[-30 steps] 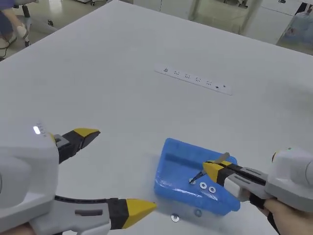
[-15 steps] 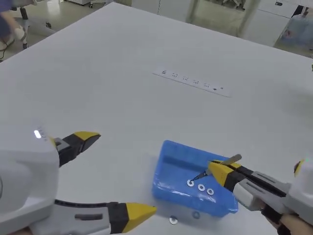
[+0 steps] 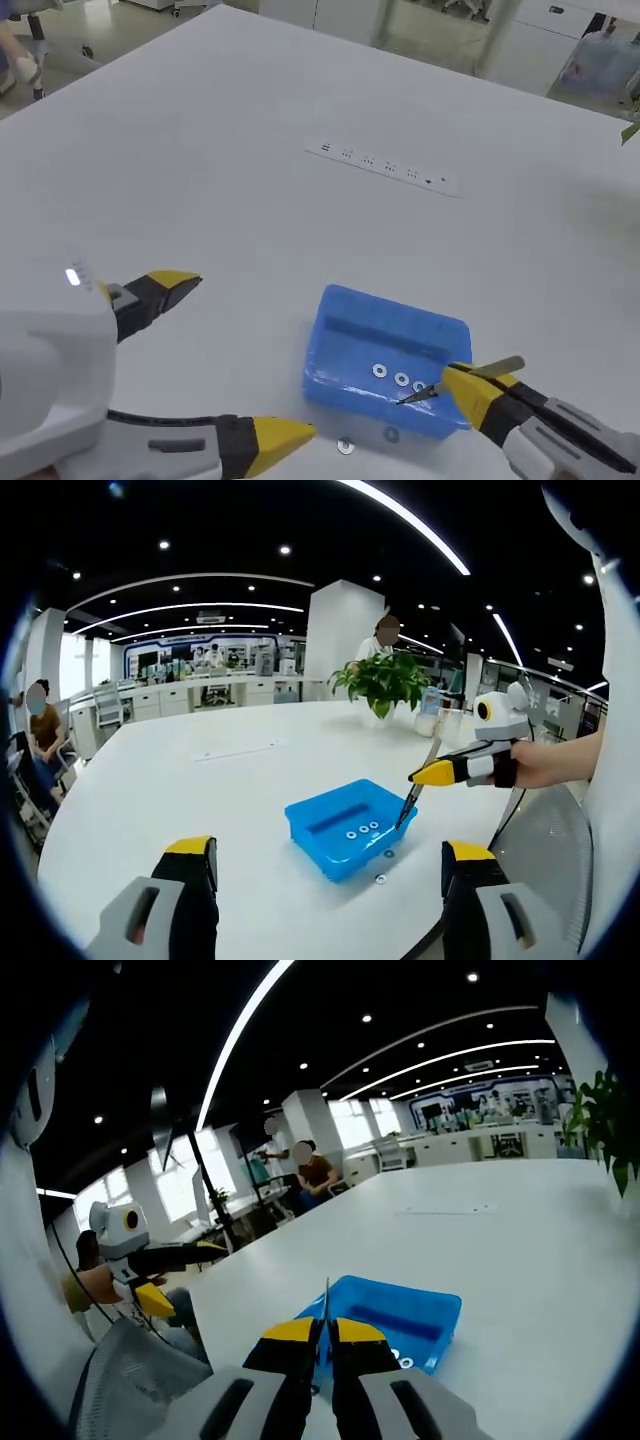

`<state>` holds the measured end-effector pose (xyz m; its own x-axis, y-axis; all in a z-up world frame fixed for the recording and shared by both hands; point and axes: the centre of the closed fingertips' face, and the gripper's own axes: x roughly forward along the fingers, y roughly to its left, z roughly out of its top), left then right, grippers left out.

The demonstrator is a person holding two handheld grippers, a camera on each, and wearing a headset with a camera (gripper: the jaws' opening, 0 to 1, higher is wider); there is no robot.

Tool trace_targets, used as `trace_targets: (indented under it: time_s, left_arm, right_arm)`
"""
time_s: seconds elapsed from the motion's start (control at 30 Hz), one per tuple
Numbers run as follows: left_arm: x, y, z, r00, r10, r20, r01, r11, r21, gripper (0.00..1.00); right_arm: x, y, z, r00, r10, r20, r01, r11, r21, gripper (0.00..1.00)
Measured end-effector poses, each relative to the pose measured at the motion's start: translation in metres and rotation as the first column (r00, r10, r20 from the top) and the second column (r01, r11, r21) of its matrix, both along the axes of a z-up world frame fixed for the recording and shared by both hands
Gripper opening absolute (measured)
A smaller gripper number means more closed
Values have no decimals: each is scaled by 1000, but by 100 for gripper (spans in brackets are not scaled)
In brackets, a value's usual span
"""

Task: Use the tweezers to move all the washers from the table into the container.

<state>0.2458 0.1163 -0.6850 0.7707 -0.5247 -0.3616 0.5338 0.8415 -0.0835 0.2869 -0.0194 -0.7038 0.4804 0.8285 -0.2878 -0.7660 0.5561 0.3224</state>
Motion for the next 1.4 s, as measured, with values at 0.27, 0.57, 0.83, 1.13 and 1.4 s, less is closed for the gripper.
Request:
trace_targets:
  time_s: [0.27,0.57,0.83,1.13,1.4]
  left_arm:
    - [-1,0,0,1000,-4,0,4,1000,6,95]
    - [-3,4,-2,1000,10,-7,-10,1000,5,94]
    - [-3,2,-2,1000,6,-11,-6,1000,9,94]
    - [-1,1,-2,1000,2,-11,-2,1000,9,94]
    - [-1,0,-1,1000,-4,-10,4,1000,9,94]
  right_arm:
    - [-7,5,-30,996,75,50,-66,985,-162,2]
    - [-8,10,-52,978,171,117,-126,939,-321,2]
    - [-5,12,-61,977,185,108,-142,936,-324,2]
    - [-5,12,-60,980,181,76,-152,944,-293,1]
    - [-4,2,-57,996,76,-44,-82,984,-156,1]
